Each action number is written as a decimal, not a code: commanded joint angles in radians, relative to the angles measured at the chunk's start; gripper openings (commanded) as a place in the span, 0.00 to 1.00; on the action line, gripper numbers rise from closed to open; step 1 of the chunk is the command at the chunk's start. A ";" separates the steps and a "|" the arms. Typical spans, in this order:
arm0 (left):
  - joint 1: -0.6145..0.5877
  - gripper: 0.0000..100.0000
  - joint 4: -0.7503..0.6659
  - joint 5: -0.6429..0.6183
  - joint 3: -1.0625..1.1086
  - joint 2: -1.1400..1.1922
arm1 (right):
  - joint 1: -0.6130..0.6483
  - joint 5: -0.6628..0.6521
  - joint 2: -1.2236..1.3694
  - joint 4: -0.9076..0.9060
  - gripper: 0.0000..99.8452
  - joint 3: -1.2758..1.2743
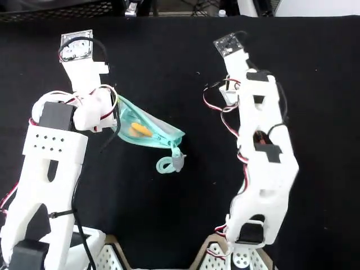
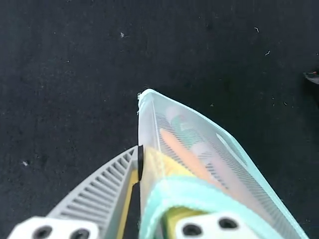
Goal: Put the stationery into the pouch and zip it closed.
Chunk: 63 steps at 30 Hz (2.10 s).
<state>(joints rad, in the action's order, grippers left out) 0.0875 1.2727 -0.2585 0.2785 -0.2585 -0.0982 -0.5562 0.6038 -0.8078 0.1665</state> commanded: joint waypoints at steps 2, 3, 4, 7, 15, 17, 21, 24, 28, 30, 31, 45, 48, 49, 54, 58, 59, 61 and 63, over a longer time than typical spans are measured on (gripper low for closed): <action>-0.021 0.03 -0.069 0.005 0.090 0.140 | -0.032 -0.011 0.088 -0.086 0.13 0.200; -0.021 0.03 -0.071 0.005 0.088 0.144 | -0.035 -0.011 0.105 -0.135 0.16 0.245; -0.021 0.03 -0.071 0.005 0.088 0.149 | -0.043 -0.011 0.120 -0.186 0.18 0.289; -0.021 0.03 -0.071 0.006 0.088 0.149 | -0.049 -0.038 0.154 -0.325 0.17 0.429; -0.021 0.03 -0.071 0.008 0.088 0.153 | -0.054 -0.060 0.193 -0.442 0.16 0.607; -0.021 0.03 -0.071 0.009 0.088 0.153 | -0.061 -0.060 0.213 -0.443 0.16 0.595; -0.021 0.03 -0.071 0.011 0.088 0.153 | -0.078 -0.060 0.292 -0.413 0.16 0.598; -0.021 0.03 -0.071 0.011 0.088 0.153 | -0.095 -0.060 0.349 -0.367 0.16 0.599; -0.021 0.03 -0.071 0.011 0.088 0.153 | -0.097 -0.060 0.389 -0.358 0.16 0.599; -0.021 0.03 -0.071 0.011 0.088 0.153 | -0.091 -0.064 0.400 -0.361 0.16 0.599; -0.021 0.03 -0.071 0.011 0.088 0.153 | -0.089 -0.064 0.404 -0.362 0.15 0.599; -0.022 0.03 -0.072 0.012 0.088 0.153 | -0.114 -0.009 0.302 -0.410 0.01 0.595; -0.022 0.03 -0.089 0.012 0.093 0.153 | -0.109 0.021 0.216 -0.488 0.01 0.588; -0.022 0.03 -0.092 0.012 0.094 0.153 | -0.109 0.021 0.186 -0.517 0.01 0.588; -0.022 0.03 -0.092 0.012 0.096 0.153 | -0.110 0.015 0.030 -0.629 0.01 0.588; -0.022 0.03 -0.092 0.012 0.096 0.153 | -0.087 0.014 -0.070 -0.763 0.01 0.588; -0.022 0.03 -0.092 0.012 0.096 0.153 | -0.077 0.014 -0.088 -0.806 0.01 0.587; -0.022 0.03 -0.092 0.012 0.096 0.153 | -0.057 0.014 -0.122 -0.870 0.01 0.587; -0.022 0.03 -0.092 0.012 0.096 0.153 | -0.049 0.014 -0.160 -0.891 0.01 0.575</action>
<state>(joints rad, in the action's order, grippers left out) 0.0859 1.2190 -0.2585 0.2846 -0.2478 -0.1765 -0.5470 0.5455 -1.6548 0.7449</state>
